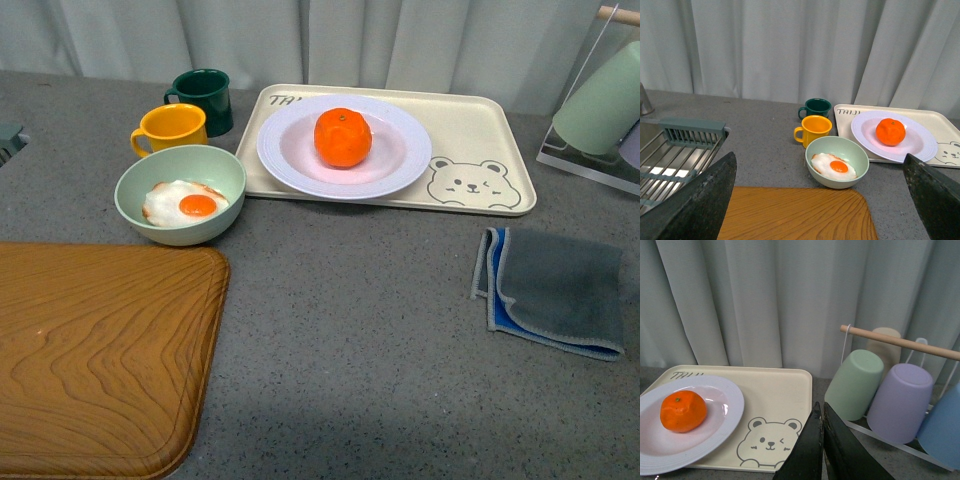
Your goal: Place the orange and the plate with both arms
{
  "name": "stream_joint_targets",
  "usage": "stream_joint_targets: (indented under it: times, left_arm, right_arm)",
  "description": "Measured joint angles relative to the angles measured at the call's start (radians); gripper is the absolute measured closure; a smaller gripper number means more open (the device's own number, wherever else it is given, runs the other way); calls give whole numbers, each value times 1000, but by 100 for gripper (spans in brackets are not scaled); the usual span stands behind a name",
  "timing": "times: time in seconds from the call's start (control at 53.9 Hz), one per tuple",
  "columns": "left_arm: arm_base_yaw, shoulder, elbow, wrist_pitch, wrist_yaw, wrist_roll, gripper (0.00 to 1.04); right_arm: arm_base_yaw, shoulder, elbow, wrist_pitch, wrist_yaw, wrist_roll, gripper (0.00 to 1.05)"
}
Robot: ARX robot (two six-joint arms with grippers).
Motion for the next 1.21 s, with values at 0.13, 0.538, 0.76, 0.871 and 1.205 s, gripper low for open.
stream_joint_targets:
  times: [0.13, 0.538, 0.76, 0.871, 1.205]
  left_arm:
    - [0, 0, 0, 0, 0, 0, 7]
    - [0, 0, 0, 0, 0, 0, 7]
    - [0, 0, 0, 0, 0, 0, 7]
    - [0, 0, 0, 0, 0, 0, 7]
    - [0, 0, 0, 0, 0, 0, 7]
  right_arm:
    - [-21, -101, -80, -26, -13, 0, 104]
    - [-99, -535, -245, -298, -91, 0, 104]
    - [-99, -694, -286, -410, -93, 0, 104]
    - [-99, -772, -303, -473, -93, 0, 104]
    - [-99, -1006, -329, -674, -94, 0, 104]
